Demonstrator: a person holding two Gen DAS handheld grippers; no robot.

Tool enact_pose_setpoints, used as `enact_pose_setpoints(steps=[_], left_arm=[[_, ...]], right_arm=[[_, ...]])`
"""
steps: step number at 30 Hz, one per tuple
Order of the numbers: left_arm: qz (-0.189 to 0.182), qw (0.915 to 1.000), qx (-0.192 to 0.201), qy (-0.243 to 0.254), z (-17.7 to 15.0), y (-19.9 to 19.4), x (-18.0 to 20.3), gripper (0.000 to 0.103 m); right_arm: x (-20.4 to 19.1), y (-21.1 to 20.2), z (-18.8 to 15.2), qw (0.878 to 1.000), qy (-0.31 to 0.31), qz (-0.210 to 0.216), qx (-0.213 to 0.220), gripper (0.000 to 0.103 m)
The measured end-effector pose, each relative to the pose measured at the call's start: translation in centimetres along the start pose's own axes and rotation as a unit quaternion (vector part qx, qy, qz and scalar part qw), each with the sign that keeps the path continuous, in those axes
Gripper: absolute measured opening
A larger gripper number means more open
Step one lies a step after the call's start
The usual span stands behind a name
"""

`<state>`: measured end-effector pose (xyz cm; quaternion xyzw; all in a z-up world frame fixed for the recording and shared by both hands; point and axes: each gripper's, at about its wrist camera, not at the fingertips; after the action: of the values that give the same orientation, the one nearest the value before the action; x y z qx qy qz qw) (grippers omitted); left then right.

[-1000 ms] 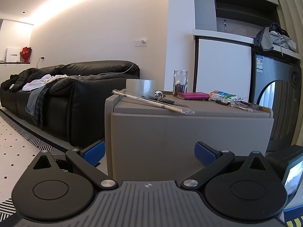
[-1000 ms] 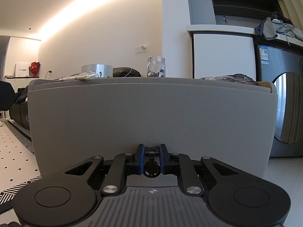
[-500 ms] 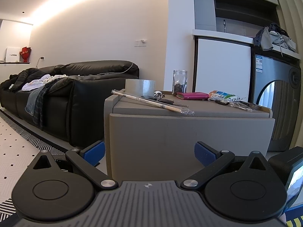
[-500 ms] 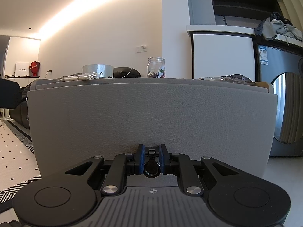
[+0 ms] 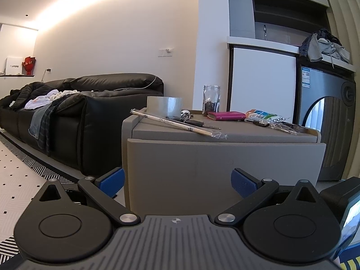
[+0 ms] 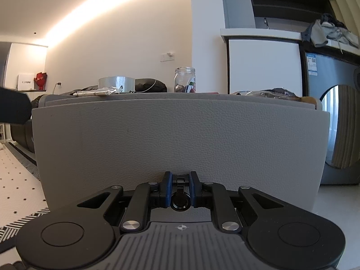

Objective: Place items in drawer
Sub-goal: 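Pull the drawer knob outward with the right gripper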

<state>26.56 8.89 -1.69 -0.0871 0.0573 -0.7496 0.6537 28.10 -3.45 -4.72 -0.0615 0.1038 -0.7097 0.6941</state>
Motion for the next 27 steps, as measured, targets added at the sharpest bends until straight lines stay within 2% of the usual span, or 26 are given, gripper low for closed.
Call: enact_pose_setpoints(steps=[27], left_arm=[[-0.001,0.9999,0.010,0.002,0.9,-1.3,-0.3,0.103]], right_arm=[[-0.2,-2.4,0.0,1.000,0.005,0.000,-0.014,0.017]])
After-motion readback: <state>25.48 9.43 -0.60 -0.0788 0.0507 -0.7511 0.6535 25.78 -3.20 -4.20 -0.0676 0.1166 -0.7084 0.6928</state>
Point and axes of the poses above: each gripper's, at about its wrist camera, not at the fingertips, and y roughly the way its jaws point, x to its right, z to its top, and after that the axes turned 4 degrees about z, right-handed
